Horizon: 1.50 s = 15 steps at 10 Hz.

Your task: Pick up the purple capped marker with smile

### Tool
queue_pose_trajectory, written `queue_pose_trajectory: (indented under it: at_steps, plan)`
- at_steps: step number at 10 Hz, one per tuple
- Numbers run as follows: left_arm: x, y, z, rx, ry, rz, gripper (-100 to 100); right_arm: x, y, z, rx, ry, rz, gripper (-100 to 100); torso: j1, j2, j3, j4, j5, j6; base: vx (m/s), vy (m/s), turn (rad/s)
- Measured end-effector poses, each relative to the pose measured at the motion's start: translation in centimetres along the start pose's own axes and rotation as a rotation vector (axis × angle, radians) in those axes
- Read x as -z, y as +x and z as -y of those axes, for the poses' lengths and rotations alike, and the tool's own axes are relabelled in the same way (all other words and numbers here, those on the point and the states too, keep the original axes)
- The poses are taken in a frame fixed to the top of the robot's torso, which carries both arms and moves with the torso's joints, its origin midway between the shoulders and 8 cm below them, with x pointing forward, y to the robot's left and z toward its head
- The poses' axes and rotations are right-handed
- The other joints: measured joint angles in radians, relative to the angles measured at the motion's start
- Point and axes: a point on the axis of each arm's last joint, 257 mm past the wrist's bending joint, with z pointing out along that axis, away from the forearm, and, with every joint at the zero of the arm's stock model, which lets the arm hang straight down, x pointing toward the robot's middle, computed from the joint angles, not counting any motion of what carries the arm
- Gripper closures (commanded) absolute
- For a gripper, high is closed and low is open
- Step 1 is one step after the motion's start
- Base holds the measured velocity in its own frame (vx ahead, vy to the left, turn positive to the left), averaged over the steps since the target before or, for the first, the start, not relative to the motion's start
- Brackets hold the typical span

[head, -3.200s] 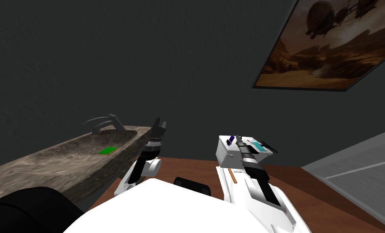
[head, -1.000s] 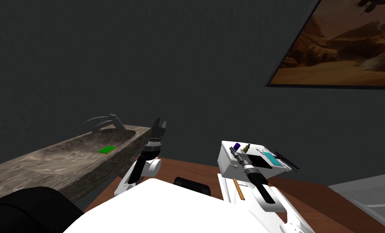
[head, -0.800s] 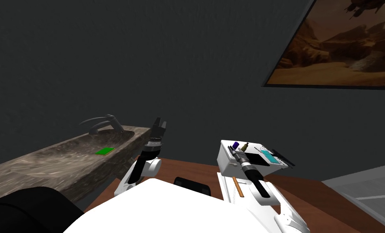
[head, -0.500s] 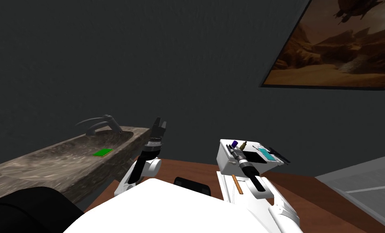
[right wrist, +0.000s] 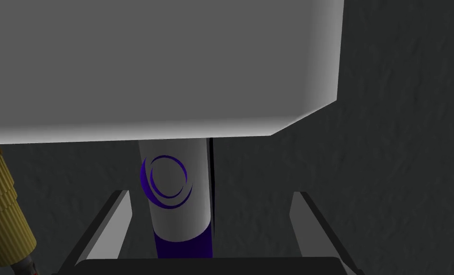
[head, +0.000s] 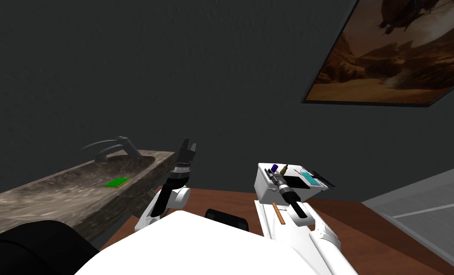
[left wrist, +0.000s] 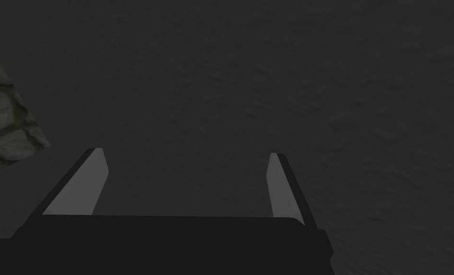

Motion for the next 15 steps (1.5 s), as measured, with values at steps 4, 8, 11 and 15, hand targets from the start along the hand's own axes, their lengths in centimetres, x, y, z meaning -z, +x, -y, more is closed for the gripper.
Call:
queue_pose_trajectory:
  at_steps: [4, 8, 11, 15]
  plan:
    - [0.0, 0.0, 0.0, 0.000, 0.000, 0.000, 0, -2.8, -0.1, -1.2, 0.001, -0.039, 0.001, -100, 0.001, 0.000, 0.000, 0.000, 0.000, 0.000, -0.023, 0.025, -0.099]
    - [0.0, 0.0, 0.0, 0.000, 0.000, 0.000, 0, -5.1, -0.5, -1.4, 0.008, -0.060, -0.004, -100, 0.000, 0.000, 0.000, 0.000, 0.000, 0.000, -0.016, 0.012, -0.049]
    - [0.0, 0.0, 0.0, 0.000, 0.000, 0.000, 0, -6.7, -1.2, -2.2, 0.017, -0.080, 0.003, -100, 0.000, 0.000, 0.000, 0.000, 0.000, 0.000, -0.018, 0.016, -0.065]
    - [0.0, 0.0, 0.0, 0.000, 0.000, 0.000, 0, -8.0, -1.7, -1.9, 0.027, -0.086, -0.003, -100, 0.000, 0.000, 0.000, 0.000, 0.000, 0.000, -0.013, 0.011, -0.051]
